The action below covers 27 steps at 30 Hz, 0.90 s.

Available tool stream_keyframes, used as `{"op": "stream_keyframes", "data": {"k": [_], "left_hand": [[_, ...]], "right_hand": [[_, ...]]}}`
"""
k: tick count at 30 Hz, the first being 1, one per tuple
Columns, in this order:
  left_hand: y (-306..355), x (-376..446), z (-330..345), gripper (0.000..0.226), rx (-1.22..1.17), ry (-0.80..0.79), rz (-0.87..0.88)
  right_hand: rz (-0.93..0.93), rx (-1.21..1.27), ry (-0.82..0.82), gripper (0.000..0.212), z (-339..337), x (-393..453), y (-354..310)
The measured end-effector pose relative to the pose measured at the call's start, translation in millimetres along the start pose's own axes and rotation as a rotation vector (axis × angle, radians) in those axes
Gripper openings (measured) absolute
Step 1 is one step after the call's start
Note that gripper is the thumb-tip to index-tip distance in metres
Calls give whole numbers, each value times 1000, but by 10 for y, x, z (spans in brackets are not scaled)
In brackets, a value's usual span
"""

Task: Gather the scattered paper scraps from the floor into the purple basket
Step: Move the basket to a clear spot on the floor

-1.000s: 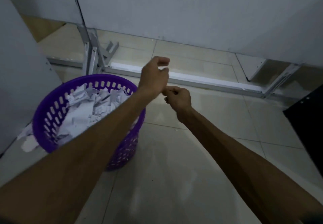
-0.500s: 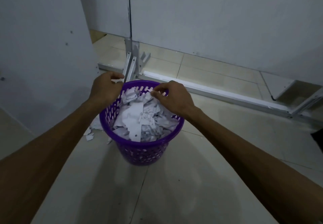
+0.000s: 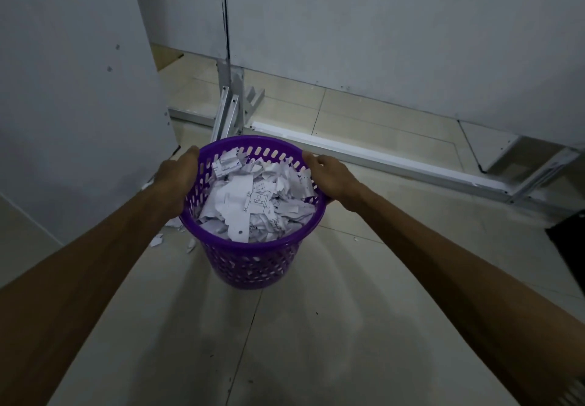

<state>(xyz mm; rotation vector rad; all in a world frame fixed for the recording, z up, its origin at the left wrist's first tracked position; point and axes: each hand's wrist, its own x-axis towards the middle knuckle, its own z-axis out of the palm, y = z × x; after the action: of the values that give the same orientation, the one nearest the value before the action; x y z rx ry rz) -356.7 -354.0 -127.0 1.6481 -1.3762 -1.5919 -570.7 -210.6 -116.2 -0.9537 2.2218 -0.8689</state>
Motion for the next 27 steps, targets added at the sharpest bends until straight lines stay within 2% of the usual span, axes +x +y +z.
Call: {"op": "stream_keyframes", "data": {"k": [8,15,19,27], "left_hand": [[347,-87,251,28,-64,-167,11],[592,-336,1141,23,-157,-366,50],[590,-486,1640,21,-212,-414,79],[396,-434,2075,18,-254,-416,77]], "right_hand": [[-43,-15,246,54,-282,52,249],[61,7,438,56,-1014,-40,774],[107,-37,541,56,-1361,-63,1090],[166,-3,514,55,-1506,18,1480]]}}
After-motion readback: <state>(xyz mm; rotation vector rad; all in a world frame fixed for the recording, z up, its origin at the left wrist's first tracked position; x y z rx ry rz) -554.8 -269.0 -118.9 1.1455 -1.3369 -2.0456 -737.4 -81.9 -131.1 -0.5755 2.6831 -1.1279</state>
